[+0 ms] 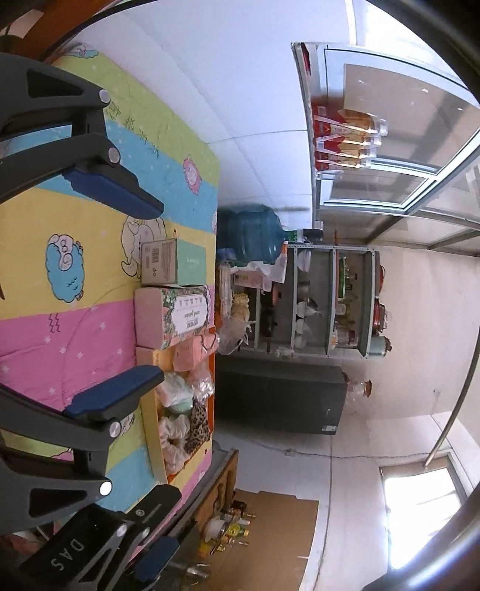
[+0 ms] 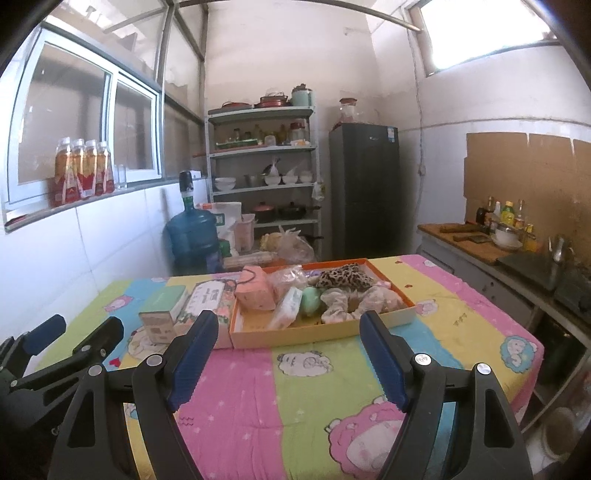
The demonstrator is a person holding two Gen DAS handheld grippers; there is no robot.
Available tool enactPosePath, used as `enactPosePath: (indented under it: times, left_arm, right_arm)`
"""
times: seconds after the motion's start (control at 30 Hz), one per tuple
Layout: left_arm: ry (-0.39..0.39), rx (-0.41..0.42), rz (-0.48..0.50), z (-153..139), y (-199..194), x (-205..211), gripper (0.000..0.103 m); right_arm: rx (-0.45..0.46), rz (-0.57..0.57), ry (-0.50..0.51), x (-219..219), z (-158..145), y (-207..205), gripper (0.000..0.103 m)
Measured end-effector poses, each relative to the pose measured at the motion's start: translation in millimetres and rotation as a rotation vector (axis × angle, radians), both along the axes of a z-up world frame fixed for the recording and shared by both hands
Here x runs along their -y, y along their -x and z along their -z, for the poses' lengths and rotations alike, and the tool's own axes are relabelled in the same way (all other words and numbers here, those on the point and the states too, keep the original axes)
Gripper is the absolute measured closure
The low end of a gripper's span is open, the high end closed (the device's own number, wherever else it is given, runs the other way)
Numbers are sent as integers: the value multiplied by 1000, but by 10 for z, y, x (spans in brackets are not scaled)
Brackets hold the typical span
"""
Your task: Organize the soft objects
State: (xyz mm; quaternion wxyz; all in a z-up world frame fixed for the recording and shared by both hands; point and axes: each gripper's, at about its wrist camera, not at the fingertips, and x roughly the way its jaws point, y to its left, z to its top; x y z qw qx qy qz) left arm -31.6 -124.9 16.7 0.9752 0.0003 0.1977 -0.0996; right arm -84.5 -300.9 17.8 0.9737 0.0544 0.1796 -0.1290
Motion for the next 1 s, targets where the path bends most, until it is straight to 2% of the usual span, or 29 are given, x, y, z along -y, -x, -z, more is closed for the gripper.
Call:
enactPosePath:
  times: [0.47, 1.0]
  left_arm:
    - [-17, 27, -21, -13, 312, -164, 21]
    - [-18, 35, -16, 5, 350, -204, 21]
  right_arm:
    - [7, -23, 10, -185, 3, 240, 23]
    - [1, -37, 9, -250, -3, 225, 23]
